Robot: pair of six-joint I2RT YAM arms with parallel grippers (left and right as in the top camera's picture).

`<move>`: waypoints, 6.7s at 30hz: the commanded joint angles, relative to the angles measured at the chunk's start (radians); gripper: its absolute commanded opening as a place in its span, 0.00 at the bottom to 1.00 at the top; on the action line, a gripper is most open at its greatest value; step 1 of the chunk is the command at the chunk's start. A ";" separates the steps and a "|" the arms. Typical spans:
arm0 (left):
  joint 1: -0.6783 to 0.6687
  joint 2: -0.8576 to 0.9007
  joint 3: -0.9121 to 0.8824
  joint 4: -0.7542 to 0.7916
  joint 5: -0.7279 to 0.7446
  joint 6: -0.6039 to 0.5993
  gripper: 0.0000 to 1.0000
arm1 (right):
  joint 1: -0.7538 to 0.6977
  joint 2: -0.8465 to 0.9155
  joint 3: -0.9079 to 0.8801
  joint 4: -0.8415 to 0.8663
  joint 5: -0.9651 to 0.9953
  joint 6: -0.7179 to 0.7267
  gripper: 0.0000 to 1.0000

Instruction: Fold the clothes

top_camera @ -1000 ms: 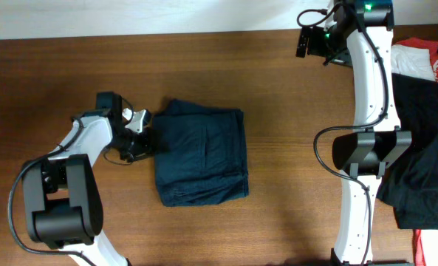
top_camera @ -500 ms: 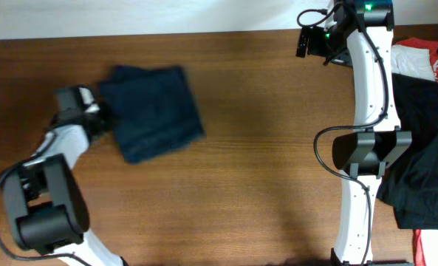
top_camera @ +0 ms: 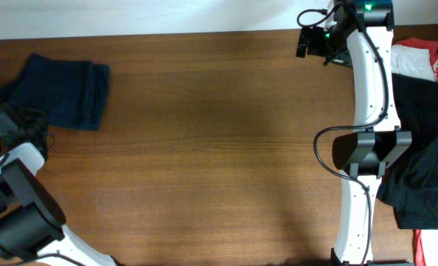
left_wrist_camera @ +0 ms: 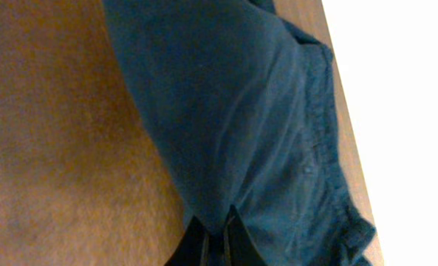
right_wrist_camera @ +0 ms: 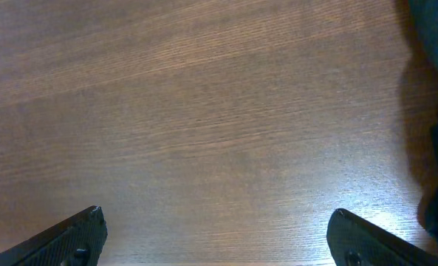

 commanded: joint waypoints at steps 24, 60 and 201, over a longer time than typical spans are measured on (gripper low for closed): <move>-0.127 0.349 0.243 0.222 0.008 -0.041 0.70 | 0.002 -0.009 0.006 0.000 0.016 0.004 0.99; -0.129 -1.135 0.243 -1.772 -0.060 0.632 0.99 | 0.002 -0.009 0.006 0.000 0.016 0.005 0.99; -0.580 -1.990 -1.122 -0.281 -0.090 0.714 0.99 | 0.042 -2.457 -2.771 1.683 -0.040 -0.130 0.99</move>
